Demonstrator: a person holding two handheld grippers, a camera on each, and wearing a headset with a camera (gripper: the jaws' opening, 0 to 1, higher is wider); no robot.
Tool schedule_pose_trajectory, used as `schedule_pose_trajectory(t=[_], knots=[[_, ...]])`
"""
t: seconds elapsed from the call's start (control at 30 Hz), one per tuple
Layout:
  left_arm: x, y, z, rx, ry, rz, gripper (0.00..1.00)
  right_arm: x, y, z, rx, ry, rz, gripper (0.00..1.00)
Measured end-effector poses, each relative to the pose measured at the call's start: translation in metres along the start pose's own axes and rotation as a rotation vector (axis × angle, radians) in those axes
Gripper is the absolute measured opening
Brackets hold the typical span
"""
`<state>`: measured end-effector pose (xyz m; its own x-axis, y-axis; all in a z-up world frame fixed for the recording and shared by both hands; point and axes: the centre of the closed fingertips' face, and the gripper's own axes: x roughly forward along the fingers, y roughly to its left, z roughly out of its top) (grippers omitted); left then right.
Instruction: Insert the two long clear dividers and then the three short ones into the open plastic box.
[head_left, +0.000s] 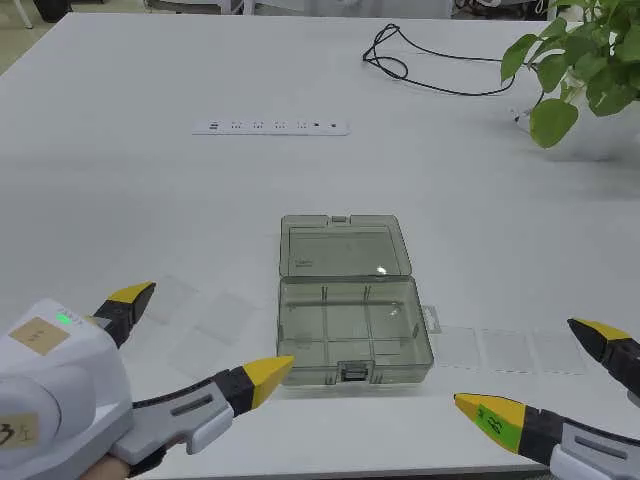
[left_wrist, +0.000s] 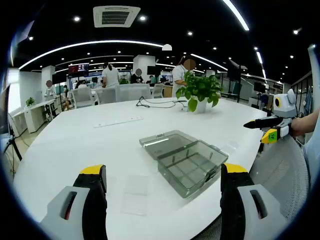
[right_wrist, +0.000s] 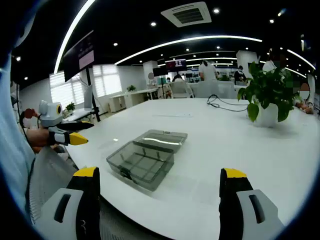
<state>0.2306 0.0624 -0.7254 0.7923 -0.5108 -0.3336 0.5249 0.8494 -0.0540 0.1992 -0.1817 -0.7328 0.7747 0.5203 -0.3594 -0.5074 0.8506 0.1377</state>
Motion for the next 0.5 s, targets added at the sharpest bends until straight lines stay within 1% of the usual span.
schedule_pose_trajectory(t=[0.5], knots=[[-0.0003,-0.0012,-0.0006,0.002,0.001,-0.003,0.96,0.0002,0.0008,-0.0012,-0.005,0.007,0.002,1.00]])
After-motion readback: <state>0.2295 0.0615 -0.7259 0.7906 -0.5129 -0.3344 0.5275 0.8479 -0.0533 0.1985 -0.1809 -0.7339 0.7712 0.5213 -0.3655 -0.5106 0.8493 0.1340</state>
